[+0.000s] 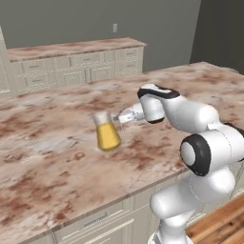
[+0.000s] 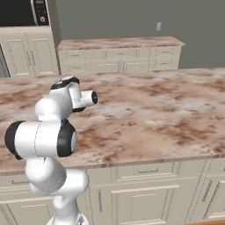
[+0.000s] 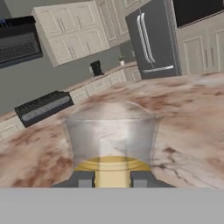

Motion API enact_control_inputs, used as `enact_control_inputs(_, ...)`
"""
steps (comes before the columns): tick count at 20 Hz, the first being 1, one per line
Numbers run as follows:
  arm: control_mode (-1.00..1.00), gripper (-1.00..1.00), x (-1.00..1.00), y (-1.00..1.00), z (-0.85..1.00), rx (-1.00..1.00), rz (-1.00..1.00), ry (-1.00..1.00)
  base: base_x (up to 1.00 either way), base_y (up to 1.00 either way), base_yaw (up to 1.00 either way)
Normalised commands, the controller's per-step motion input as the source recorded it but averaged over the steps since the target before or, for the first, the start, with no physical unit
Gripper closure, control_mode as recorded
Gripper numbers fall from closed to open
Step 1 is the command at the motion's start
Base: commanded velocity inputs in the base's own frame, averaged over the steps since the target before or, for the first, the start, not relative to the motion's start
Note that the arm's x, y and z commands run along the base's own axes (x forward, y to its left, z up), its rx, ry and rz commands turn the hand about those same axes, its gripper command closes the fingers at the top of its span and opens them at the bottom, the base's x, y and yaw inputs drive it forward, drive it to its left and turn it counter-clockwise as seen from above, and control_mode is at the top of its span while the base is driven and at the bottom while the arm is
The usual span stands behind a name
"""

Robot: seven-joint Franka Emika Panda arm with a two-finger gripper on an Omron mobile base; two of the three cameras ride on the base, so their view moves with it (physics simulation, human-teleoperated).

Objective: Place the pitcher and cup on the dining counter for serving.

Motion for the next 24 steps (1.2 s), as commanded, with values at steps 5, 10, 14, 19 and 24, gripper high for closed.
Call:
enact_control_inputs(5,-1.0,1.0,0.31,0.46,-0.52,0.03,0.09,0.0,0.0,0.0,0.0)
enact_control_inputs(10,-1.0,1.0,0.06,0.04,-0.51,0.0,0.16,0.0,0.0,0.0,0.0)
enact_control_inputs(14,-1.0,1.0,0.0,0.0,-0.51,-0.03,0.2,0.0,0.0,0.0,0.0)
enact_control_inputs(19,-1.0,-1.0,0.0,0.0,-0.29,-0.05,0.12,0.0,0.0,0.0,0.0)
enact_control_inputs(24,-1.0,-1.0,0.0,-0.02,0.0,0.0,0.0,0.0,0.0,0.0,0.0)
